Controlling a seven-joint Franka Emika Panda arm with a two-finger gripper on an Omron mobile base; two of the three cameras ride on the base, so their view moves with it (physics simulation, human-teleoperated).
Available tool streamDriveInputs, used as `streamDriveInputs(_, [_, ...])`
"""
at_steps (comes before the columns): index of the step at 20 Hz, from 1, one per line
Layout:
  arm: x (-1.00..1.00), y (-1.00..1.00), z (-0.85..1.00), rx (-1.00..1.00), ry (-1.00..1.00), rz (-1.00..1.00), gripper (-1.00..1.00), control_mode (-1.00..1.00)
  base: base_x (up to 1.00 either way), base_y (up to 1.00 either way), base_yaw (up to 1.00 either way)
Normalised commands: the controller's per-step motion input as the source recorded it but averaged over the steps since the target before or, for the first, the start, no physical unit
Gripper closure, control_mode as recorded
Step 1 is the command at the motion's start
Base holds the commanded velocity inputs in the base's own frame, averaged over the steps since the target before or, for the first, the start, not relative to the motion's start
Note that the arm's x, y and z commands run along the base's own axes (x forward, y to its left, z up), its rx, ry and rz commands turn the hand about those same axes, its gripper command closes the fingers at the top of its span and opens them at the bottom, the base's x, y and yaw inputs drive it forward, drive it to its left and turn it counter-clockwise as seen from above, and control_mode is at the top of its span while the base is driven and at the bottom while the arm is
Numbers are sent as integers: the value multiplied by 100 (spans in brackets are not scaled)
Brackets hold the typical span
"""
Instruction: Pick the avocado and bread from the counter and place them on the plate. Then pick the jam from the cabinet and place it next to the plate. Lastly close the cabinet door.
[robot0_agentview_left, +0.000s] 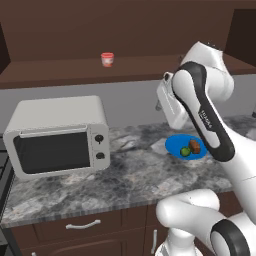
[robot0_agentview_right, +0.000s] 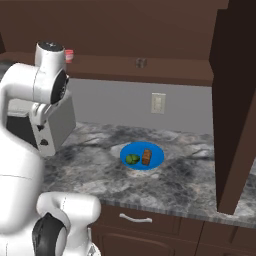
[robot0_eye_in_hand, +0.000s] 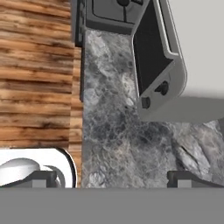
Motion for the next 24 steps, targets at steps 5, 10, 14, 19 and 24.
streamDriveInputs(5, [-25, -3, 12, 3, -4, 1, -100, -100, 0, 0, 0])
streamDriveInputs(10, [-16, -23, 7, 15, 0, 2, -100, -100, 0, 0, 0])
streamDriveInputs(14, [-1, -23, 0, 14, 1, 1, -100, -100, 0, 0, 0])
streamDriveInputs(19, [-1, -17, 0, 12, 2, 1, -100, -100, 0, 0, 0])
streamDriveInputs(24, [0, -11, 0, 10, 0, 0, -100, -100, 0, 0, 0])
